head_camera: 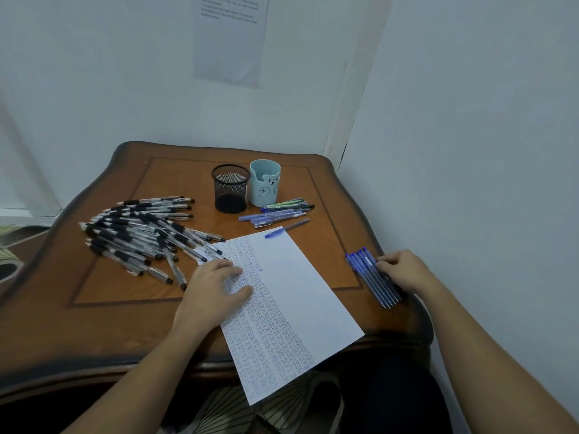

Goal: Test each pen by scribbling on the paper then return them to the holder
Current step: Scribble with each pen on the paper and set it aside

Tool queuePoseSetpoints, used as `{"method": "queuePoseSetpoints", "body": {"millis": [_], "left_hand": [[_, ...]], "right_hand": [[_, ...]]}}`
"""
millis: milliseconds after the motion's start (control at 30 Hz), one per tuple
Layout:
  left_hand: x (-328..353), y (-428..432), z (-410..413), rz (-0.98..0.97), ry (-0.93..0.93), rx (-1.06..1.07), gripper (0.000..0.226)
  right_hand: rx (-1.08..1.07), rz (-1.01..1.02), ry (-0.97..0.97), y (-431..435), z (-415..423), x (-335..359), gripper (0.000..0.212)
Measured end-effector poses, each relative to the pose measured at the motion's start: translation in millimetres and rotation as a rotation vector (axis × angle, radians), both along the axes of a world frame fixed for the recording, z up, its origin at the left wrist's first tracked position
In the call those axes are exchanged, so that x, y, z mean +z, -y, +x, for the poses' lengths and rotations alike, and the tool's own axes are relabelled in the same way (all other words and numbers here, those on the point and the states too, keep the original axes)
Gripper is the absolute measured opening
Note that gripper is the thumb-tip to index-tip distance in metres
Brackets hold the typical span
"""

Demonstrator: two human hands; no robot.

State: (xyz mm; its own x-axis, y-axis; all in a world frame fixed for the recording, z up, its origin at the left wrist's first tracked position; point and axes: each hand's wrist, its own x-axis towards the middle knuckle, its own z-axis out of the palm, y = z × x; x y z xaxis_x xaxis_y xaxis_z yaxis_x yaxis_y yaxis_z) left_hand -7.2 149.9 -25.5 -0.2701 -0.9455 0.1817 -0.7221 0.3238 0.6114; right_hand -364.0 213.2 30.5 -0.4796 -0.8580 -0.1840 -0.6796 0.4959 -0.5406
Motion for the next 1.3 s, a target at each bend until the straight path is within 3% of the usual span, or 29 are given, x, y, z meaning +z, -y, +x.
{"method": "queuePoseSetpoints", "body": {"millis": [167,267,467,567,700,800,967,1133,1233,1300], "left_hand": [[0.0,-0.7,0.1,0.001,-0.009,-0.005,0.047],[1.6,-1.4,0.1,-0.004,-0.014,-0.011,0.048],[1.9,-1.6,1.3,-0.013,-0.030,-0.017,0.049],[-0.1,-0.8,1.4,-0.026,-0.033,-0.019,0.049],[-2.3,0.2,2.5,-0.038,-0.034,-0.027,0.054],[-2.5,0.6,3.0,-0.047,-0.038,-0.024,0.054],[-1.1,0.1,2.6,-0.053,-0.025,-0.023,0.049],[0.1,-0.9,1.9,-0.043,-0.028,-0.017,0.049],[-0.4,-1.1,2.5,-0.037,-0.024,-0.020,0.048],[-0.7,-0.9,2.6,-0.036,-0.022,-0.020,0.048]], "right_hand": [[-0.028,-0.130,-0.119,3.3,2.4,-2.2,0.035],[0.082,-0.244,-0.217,23.6,23.9,-4.2,0.031],[0.431,-0.143,-0.234,96.9,101.7,-14.2,0.031],[0.502,-0.077,-0.283,134.4,128.8,-22.2,0.038],[0.424,-0.092,-0.375,149.4,139.8,-28.0,0.019],[0.493,-0.162,-0.442,143.0,138.7,-22.9,0.013],[0.587,-0.331,-0.089,118.3,143.2,-3.7,0.043],[0.475,-0.503,0.211,98.4,151.2,7.3,0.015],[0.364,-0.613,0.386,93.0,152.6,10.7,0.023],[0.240,-0.632,0.602,90.1,153.7,12.6,0.017]]}}
